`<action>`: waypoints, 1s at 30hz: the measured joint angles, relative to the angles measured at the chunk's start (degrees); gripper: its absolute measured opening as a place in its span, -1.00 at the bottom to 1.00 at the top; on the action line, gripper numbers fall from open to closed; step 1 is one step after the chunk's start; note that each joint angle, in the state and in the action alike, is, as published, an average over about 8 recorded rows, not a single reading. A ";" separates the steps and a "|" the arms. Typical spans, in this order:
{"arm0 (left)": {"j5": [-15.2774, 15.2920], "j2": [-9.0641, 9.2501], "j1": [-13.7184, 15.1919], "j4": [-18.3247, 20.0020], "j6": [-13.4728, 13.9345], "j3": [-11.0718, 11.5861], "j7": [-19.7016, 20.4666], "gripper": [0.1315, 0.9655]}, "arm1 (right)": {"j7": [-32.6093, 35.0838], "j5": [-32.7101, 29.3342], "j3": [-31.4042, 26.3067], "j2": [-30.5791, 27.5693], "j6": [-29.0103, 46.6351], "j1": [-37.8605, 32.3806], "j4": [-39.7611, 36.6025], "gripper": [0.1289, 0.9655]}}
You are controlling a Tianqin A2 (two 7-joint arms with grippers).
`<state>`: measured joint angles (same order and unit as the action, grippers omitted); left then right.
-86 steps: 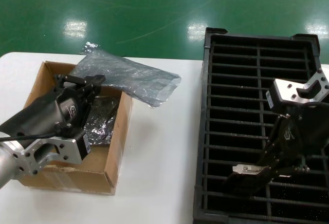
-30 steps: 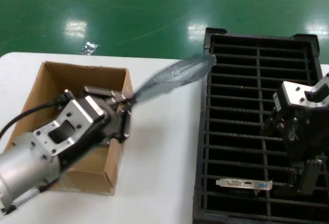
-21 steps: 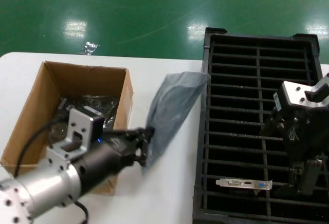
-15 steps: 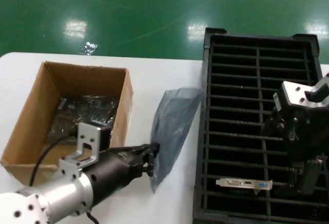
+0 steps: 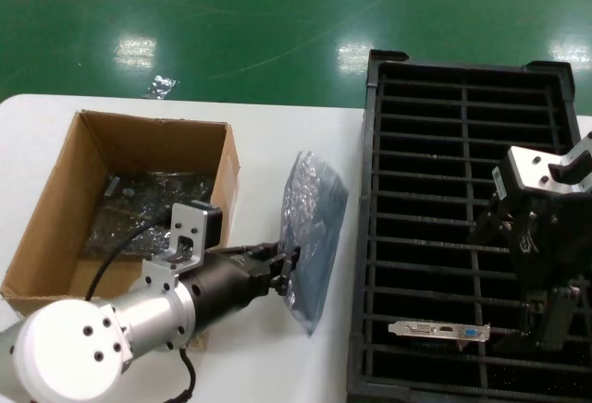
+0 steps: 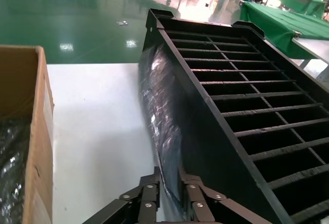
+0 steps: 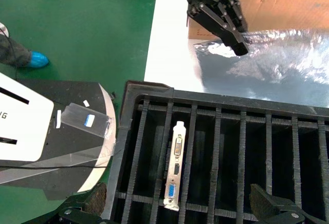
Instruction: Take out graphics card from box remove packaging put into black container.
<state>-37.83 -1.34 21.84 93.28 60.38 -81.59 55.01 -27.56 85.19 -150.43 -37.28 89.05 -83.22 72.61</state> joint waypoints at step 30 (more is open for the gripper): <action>40.38 -4.68 -0.37 22.61 -17.77 6.81 -43.69 0.40 | -0.53 12.45 9.60 0.26 -6.68 6.32 -5.20 1.00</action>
<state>2.55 -6.02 21.47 115.90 42.62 -74.78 11.32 -28.09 97.65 -140.83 -37.02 82.37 -76.90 67.41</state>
